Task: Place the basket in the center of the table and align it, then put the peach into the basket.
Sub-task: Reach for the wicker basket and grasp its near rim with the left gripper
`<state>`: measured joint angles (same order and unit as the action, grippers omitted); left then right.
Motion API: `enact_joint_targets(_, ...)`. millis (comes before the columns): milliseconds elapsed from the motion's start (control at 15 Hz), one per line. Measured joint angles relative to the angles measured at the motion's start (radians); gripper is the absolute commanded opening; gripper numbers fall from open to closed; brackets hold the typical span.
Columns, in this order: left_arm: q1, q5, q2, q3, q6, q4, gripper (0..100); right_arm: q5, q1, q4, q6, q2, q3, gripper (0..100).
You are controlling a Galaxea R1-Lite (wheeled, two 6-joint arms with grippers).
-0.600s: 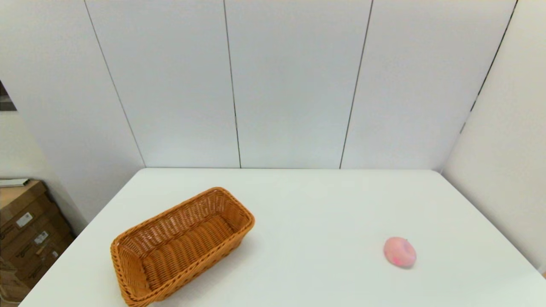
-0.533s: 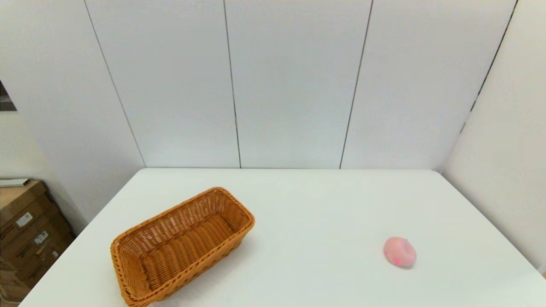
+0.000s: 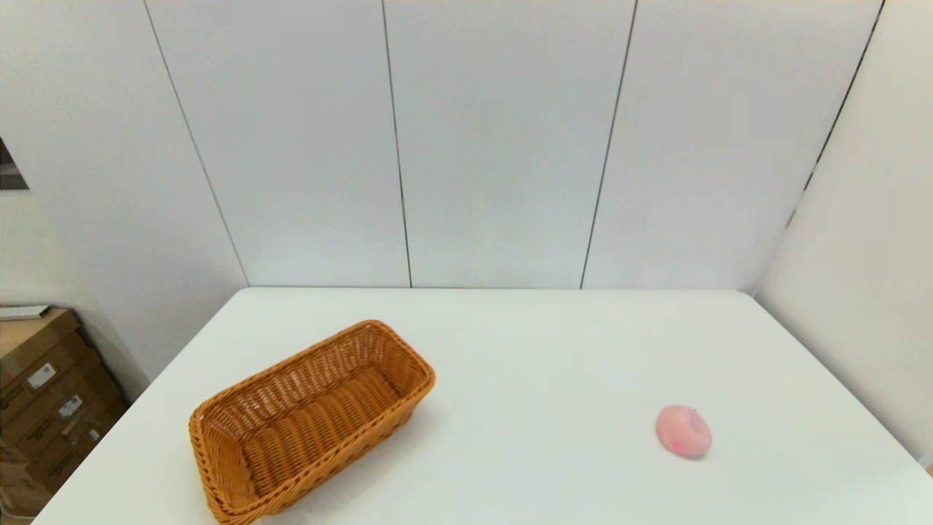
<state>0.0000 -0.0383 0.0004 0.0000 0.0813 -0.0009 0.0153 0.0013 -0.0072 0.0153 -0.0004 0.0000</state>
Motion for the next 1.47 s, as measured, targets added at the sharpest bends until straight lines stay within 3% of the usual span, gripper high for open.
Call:
enact_joint_targets(267,0.0,-0.002,0.013,-0.118,0.083,0.016,100,0.0,0.0,0.002,0.0,0.0,0.0,100)
enact_joint_targets(667,0.003,-0.004,0.426,-0.467,0.324,0.248,100,0.001,0.0,0.004,0.0,0.0,-0.002,100)
enact_joint_targets(1133,0.007,-0.002,1.011,-0.533,0.64,0.384,100,0.0,0.0,0.0,0.0,0.0,-0.002,100)
enact_joint_targets(1467,0.007,0.016,1.291,-0.539,0.729,0.372,100,0.0,0.0,0.0,0.0,0.0,-0.001,100)
